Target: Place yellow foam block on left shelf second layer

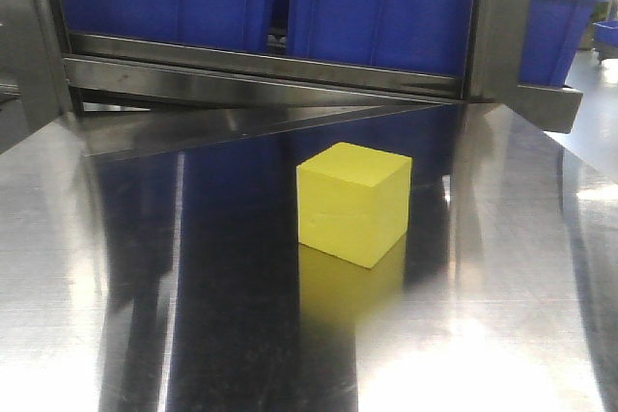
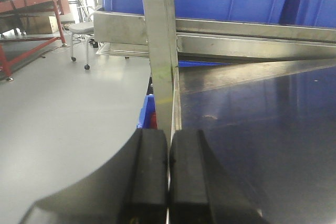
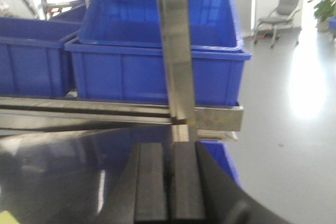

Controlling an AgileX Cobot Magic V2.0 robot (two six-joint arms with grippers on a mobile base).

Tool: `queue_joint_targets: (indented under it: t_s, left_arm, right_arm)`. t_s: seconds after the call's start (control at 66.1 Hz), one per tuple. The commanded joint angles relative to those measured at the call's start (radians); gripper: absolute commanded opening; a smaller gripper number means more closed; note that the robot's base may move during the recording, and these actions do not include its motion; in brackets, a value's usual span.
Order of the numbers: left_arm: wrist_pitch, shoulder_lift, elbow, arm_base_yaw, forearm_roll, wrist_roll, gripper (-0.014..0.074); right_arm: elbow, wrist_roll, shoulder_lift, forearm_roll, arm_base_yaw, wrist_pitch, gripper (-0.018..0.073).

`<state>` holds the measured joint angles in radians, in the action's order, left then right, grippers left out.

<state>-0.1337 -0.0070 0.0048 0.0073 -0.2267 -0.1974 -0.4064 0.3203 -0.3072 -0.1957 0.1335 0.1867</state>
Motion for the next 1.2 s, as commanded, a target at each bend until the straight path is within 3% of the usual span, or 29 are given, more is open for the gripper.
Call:
queue_joint_targets:
  t_s: [0.0, 0.061, 0.197, 0.318, 0.59, 0.938, 1.18]
  left_arm:
    - [0.086, -0.014, 0.026, 0.001, -0.001, -0.004, 0.0136]
    - [0.086, -0.014, 0.026, 0.001, -0.001, -0.004, 0.0136]
    - [0.086, -0.014, 0.026, 0.001, -0.001, -0.004, 0.0136]
    - [0.086, -0.014, 0.026, 0.001, -0.001, -0.004, 0.0137]
    - [0.086, -0.014, 0.026, 0.001, -0.001, -0.004, 0.0136]
    - [0.086, -0.014, 0.026, 0.001, -0.001, -0.004, 0.0136]
    - [0.086, -0.014, 0.026, 0.001, -0.001, -0.004, 0.0136]
  right_arm:
    - [-0.139, -0.005, -0.138, -0.012, 0.081, -0.024, 0.0118]
    - [-0.207, -0.005, -0.230, -0.016, 0.145, 0.023, 0.0193]
    - [-0.353, -0.005, -0.437, -0.092, 0.320, 0.179, 0.0460]
    - [-0.480, -0.028, -0.604, -0.125, 0.401, 0.350, 0.0635]
    - [-0.680, -0.266, -0.844, -0.079, 0.463, 0.499, 0.0612]
    - [-0.725, -0.575, -1.048, 0.196, 0.481, 0.514, 0.0612]
    - [-0.777, -0.625, -1.129, 0.276, 0.500, 0.528, 0.0612]
